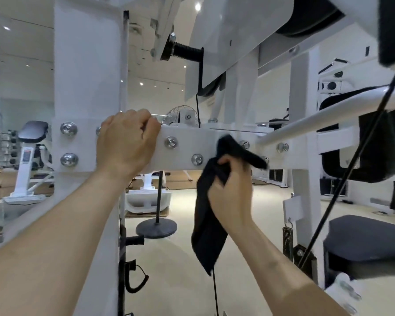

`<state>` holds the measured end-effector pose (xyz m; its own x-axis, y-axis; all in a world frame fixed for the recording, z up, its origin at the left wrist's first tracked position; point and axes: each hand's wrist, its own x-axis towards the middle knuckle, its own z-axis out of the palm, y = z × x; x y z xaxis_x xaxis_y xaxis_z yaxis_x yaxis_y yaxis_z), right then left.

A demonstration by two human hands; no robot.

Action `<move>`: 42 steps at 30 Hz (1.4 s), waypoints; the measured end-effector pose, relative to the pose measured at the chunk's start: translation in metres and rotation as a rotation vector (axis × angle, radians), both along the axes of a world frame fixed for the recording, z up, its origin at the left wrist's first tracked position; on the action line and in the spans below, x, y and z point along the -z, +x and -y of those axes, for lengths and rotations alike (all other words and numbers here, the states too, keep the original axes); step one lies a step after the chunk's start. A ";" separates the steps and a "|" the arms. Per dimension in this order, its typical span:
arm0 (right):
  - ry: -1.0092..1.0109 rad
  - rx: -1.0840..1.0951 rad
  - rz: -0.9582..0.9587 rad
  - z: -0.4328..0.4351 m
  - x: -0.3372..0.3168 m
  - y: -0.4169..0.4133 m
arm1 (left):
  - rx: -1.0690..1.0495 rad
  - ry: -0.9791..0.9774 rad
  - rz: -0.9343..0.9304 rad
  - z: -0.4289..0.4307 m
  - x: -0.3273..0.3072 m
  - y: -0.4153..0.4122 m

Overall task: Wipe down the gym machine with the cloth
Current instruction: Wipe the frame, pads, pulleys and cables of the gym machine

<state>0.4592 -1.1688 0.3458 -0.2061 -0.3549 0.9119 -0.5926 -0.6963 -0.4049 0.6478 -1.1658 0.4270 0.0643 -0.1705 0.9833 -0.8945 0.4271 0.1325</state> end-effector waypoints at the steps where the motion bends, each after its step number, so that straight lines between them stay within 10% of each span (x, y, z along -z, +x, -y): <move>1: 0.046 -0.006 0.073 0.002 0.002 -0.006 | -0.003 0.002 -0.002 0.000 0.000 -0.001; 7: -0.113 0.003 -0.049 0.007 -0.014 0.006 | -0.025 -0.021 -0.013 0.003 -0.001 0.000; 14: -0.002 0.019 0.426 0.006 -0.005 -0.029 | -0.032 -0.008 0.002 0.001 0.001 0.000; 19: -0.117 0.210 0.142 0.006 -0.010 -0.029 | -0.048 -0.006 0.024 0.001 -0.002 -0.001; 24: 0.253 0.092 0.124 -0.003 0.027 -0.034 | -0.058 0.030 -0.011 -0.002 -0.001 -0.006; 28: -0.180 0.149 0.034 -0.016 -0.020 -0.033 | -0.123 0.066 -0.050 -0.007 0.000 -0.013; 35: -0.048 0.296 -0.368 -0.011 0.020 -0.007 | -0.238 0.135 0.047 -0.017 0.005 -0.021; 42: -0.240 0.209 -0.104 -0.013 -0.045 -0.034 | -0.316 0.194 0.092 -0.026 0.038 -0.053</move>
<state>0.4253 -1.1560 0.3909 -0.1530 -0.0869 0.9844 -0.7622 -0.6236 -0.1735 0.5949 -1.1402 0.3891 0.0561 -0.3398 0.9388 -0.9900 0.1028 0.0963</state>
